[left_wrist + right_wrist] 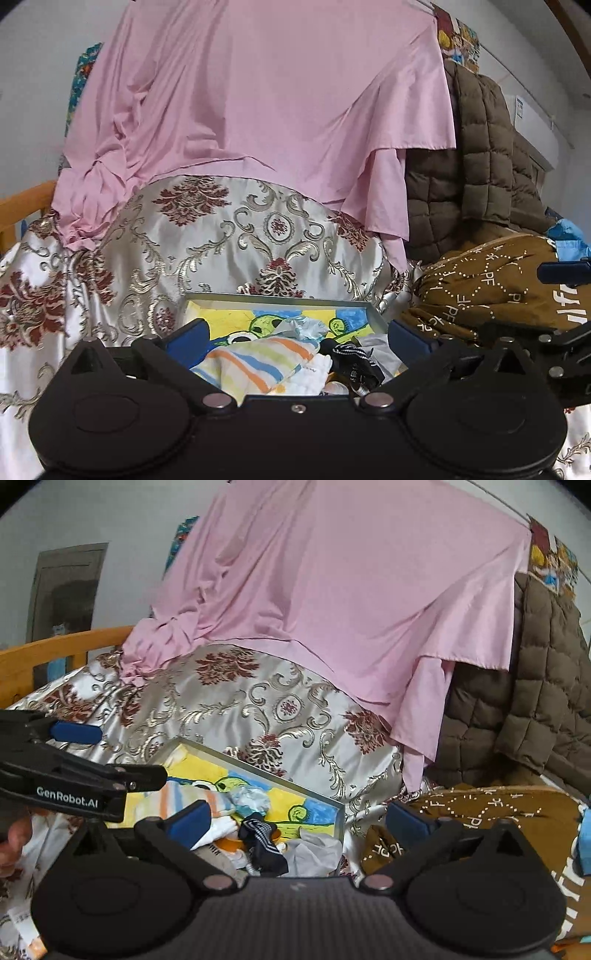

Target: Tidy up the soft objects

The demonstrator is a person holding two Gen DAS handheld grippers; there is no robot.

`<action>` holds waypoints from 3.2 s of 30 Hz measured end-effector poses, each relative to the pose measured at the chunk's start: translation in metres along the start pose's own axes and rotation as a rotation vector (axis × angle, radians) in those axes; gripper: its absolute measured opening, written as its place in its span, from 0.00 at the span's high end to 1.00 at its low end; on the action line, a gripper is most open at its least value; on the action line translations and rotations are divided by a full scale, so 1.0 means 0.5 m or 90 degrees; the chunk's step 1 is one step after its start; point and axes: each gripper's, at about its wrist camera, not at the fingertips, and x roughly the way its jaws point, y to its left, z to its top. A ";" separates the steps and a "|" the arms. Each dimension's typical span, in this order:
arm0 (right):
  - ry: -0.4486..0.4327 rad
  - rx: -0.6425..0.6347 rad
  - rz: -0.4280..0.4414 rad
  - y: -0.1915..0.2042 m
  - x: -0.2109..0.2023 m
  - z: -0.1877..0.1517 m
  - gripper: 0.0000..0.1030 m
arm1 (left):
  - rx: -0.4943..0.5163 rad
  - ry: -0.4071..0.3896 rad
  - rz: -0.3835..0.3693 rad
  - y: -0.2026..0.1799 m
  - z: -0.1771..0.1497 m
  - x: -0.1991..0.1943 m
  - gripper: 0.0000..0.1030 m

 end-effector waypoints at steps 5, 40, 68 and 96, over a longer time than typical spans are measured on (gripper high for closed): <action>-0.012 0.004 0.010 0.018 -0.036 -0.001 0.00 | -0.002 -0.018 0.018 0.011 -0.015 -0.042 0.01; -0.038 0.128 0.024 0.098 -0.190 -0.209 0.00 | -0.010 0.027 0.113 0.033 -0.239 -0.289 0.01; -0.017 0.241 -0.052 0.126 -0.408 -0.431 0.00 | -0.015 0.048 0.167 -0.079 -0.401 -0.452 0.01; 0.013 0.284 0.000 0.132 -0.356 -0.483 0.00 | 0.013 0.070 0.209 -0.083 -0.421 -0.445 0.01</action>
